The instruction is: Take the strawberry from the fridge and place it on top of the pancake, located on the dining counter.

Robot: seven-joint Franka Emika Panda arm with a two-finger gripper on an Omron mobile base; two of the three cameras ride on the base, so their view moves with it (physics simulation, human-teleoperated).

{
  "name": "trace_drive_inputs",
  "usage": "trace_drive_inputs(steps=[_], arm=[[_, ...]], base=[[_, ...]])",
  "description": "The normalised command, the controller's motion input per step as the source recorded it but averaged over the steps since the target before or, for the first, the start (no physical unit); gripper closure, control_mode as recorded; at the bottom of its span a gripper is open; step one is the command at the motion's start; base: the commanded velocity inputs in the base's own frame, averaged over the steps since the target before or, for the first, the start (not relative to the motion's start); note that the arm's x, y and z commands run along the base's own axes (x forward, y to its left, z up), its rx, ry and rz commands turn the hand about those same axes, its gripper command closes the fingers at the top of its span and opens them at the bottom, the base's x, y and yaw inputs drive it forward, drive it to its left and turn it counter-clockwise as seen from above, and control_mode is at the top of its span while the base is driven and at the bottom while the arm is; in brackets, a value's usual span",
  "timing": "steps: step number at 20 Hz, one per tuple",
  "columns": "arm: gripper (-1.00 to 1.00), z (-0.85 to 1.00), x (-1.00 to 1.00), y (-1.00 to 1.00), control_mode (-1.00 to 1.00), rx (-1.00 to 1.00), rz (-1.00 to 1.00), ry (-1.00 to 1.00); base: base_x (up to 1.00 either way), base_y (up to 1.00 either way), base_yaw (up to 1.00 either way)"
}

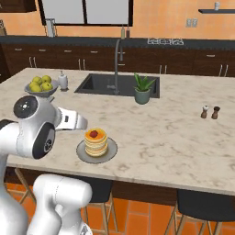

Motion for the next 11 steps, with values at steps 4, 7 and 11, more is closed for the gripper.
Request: trace_drive_inputs(steps=[4, 7, 11], arm=[[-1.0, 0.93, -0.58, 0.15, -1.0, -0.04, 0.0, -0.01], [-1.0, 0.72, -0.36, 0.02, -1.0, 0.0, 0.0, 0.07], [-1.0, 0.13, 0.01, 0.0, -1.0, 0.0, 0.0, 0.19]], base=[[0.0, 0.0, 0.0], [0.0, 0.0, 0.0], [0.0, 0.0, 0.0]])
